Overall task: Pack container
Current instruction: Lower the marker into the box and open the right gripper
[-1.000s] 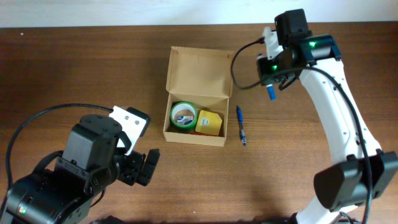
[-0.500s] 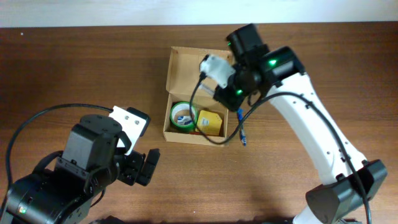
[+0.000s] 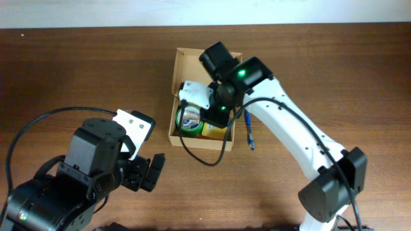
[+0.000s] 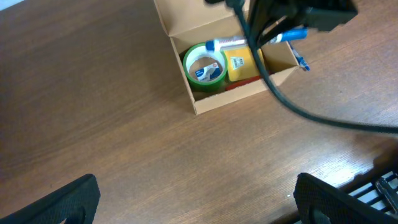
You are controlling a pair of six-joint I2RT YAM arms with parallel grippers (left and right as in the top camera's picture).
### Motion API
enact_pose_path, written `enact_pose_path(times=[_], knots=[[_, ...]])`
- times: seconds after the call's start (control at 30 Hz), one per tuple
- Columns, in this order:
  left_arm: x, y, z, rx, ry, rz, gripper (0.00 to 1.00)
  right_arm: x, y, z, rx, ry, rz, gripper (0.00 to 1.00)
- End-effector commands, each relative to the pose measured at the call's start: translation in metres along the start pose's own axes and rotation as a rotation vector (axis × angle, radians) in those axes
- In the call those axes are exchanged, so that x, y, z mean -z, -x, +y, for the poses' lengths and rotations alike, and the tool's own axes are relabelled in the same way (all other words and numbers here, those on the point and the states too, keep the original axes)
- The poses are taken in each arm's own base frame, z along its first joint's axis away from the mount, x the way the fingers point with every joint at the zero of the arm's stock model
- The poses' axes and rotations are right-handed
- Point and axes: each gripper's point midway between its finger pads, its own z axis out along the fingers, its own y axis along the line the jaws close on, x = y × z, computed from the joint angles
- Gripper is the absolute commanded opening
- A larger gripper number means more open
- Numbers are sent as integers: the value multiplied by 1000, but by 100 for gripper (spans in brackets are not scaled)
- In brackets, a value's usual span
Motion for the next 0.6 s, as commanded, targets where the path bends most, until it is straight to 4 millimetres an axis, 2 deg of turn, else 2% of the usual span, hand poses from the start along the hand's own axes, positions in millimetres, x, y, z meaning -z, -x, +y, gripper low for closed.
enact_pose_path(times=[0.0, 0.43, 0.57], knots=[[5, 3, -2, -18, -11, -19, 100, -15, 4, 11, 61, 50, 10, 4], [5, 3, -2, -18, -11, -19, 100, -71, -20, 0, 27, 104, 143, 4], [5, 3, -2, -18, -11, -19, 100, -82, -25, -2, 21, 116, 166, 4]])
